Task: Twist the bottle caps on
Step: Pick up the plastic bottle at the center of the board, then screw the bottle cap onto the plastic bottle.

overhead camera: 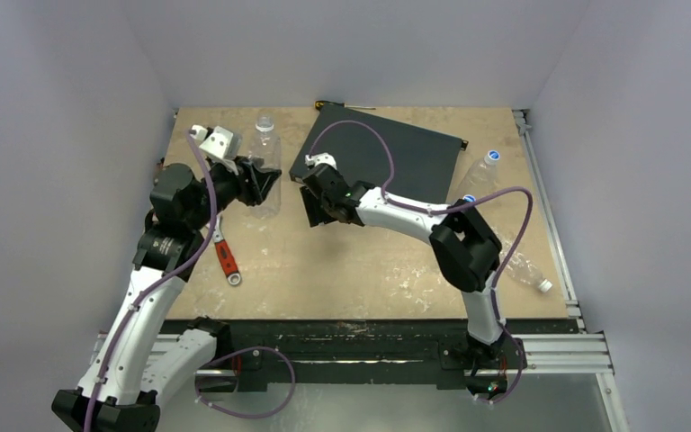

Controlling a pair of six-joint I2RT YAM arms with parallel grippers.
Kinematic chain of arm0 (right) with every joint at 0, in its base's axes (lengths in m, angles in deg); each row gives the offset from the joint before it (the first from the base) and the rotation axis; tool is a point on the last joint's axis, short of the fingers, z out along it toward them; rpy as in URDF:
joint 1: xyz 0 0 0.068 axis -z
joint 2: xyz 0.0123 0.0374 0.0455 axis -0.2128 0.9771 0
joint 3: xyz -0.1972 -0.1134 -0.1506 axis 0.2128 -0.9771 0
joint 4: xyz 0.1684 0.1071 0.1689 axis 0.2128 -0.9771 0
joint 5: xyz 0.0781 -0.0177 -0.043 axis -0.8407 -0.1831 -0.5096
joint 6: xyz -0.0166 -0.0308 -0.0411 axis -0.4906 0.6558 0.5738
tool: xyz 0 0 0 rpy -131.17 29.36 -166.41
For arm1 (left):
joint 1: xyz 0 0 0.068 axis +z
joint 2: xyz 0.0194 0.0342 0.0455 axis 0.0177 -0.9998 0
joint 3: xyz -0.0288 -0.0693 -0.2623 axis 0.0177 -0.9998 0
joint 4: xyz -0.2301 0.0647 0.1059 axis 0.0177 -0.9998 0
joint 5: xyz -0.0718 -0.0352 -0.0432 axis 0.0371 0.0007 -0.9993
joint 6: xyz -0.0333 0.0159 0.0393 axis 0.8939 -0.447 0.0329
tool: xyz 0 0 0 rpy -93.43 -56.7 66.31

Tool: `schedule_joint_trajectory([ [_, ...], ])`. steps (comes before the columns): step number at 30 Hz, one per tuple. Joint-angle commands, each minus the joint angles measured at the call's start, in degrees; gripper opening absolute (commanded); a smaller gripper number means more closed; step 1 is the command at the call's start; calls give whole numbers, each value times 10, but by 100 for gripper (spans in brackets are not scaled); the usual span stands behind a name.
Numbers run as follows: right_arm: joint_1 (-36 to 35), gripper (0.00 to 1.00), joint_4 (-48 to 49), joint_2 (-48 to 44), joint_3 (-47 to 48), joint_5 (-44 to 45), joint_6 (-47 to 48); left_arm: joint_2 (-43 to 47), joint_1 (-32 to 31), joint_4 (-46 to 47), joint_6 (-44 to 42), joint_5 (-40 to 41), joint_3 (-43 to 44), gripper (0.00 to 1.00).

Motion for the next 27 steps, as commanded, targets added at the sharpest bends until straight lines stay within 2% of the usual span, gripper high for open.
schedule_joint_trajectory([
  [1, -1, 65, -30, 30, 57, 24, 8, 21, 1, 18, -30, -48, -5, 38],
  [14, -2, 57, -44, 128, 131, 46, 5, 20, -30, 29, -56, -101, -24, 38],
  [24, -2, 44, -67, 151, 146, 60, -9, 18, -67, 3, -89, -85, -27, 38],
  [27, -2, 34, -65, 150, 148, 49, -9, 17, -79, -1, -114, -76, -33, 38],
])
